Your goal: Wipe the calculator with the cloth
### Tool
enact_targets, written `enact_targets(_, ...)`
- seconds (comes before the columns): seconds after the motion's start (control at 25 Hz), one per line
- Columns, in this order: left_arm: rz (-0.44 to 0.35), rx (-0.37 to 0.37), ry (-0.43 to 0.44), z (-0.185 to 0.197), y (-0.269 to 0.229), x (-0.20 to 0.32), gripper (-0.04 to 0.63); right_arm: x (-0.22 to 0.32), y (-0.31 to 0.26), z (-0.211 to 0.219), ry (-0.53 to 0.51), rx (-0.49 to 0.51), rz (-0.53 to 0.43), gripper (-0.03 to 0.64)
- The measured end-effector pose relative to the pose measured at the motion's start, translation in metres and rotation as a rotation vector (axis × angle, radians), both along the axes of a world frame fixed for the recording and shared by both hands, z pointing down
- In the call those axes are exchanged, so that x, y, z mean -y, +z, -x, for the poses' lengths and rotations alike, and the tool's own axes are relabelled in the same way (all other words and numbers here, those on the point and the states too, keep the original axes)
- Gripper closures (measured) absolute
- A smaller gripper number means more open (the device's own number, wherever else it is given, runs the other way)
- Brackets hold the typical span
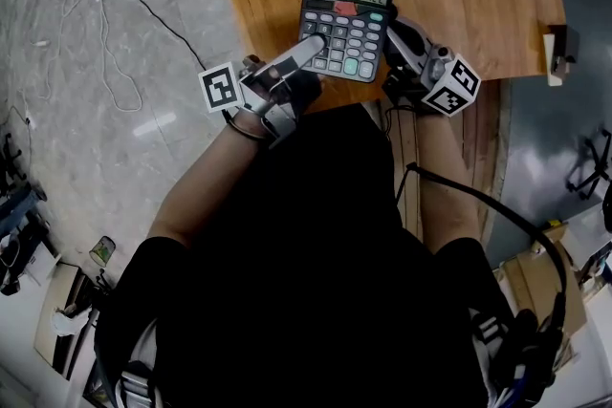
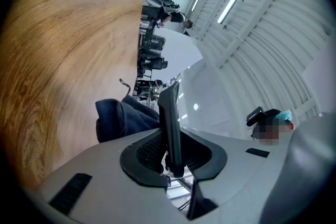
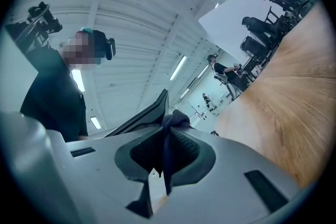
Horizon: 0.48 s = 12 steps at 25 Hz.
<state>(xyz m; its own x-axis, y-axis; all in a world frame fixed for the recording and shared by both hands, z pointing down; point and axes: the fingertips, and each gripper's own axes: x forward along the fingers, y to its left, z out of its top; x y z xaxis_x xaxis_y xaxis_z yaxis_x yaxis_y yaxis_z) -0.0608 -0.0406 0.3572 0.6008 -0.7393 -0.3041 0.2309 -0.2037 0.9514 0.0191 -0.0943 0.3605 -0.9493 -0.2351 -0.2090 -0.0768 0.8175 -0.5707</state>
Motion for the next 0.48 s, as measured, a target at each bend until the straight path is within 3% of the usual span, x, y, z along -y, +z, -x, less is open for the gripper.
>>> enact_targets(0.28,-0.013,0.030,-0.059,0.003,-0.003,0.001,0.523,-0.052,0.005,-0.006,-0.147,-0.028,-0.007,0.580)
enact_targets(0.48,-0.014,0.007,-0.049,0.002,-0.005,0.001,0.523,-0.074,0.007,0.012,-0.238,-0.023,-0.002,0.580)
